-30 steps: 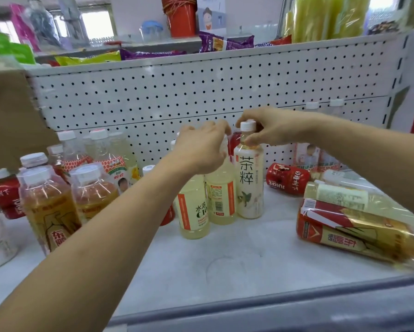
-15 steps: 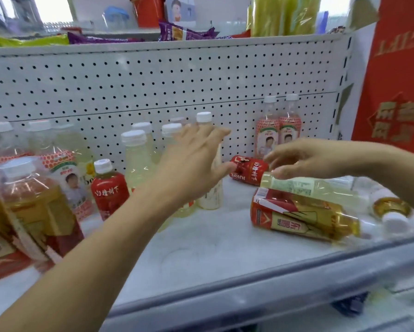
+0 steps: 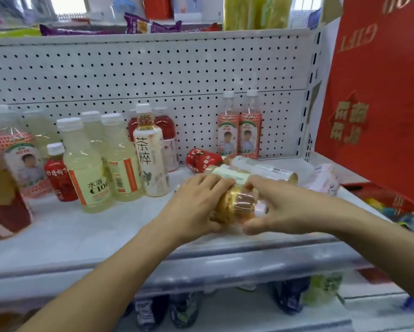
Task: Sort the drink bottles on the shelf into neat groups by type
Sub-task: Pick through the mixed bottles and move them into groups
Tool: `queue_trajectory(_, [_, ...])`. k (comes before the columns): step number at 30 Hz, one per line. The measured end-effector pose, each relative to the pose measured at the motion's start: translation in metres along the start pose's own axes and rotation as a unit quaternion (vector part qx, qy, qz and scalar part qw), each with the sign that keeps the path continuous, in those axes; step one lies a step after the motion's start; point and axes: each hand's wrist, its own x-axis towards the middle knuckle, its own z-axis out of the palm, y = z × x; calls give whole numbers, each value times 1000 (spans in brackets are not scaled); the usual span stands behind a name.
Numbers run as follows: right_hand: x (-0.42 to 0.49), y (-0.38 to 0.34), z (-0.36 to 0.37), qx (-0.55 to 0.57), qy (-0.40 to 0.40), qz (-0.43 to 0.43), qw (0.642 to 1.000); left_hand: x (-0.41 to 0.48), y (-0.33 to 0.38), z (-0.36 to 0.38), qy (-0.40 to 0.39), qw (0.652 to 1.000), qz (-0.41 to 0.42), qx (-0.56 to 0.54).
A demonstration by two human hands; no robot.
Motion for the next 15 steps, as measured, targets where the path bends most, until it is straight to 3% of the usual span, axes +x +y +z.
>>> queue_trajectory(5, [12,11,-40,114,86,-64,988,-3,0,-11,127,972,-165,-107])
queue_trajectory(8, [28,38,-56,95,101,-41,990,-4,-7,-17,176,933,-271,-160])
queue_trajectory(12, [49,74,-64,44,57,36,997,-13,-33,-17,241,857,-403,-214])
queue_trajectory(15, [66,89,-57,-4,20,66,998,-16,-43,-13,235,844,-445,-185])
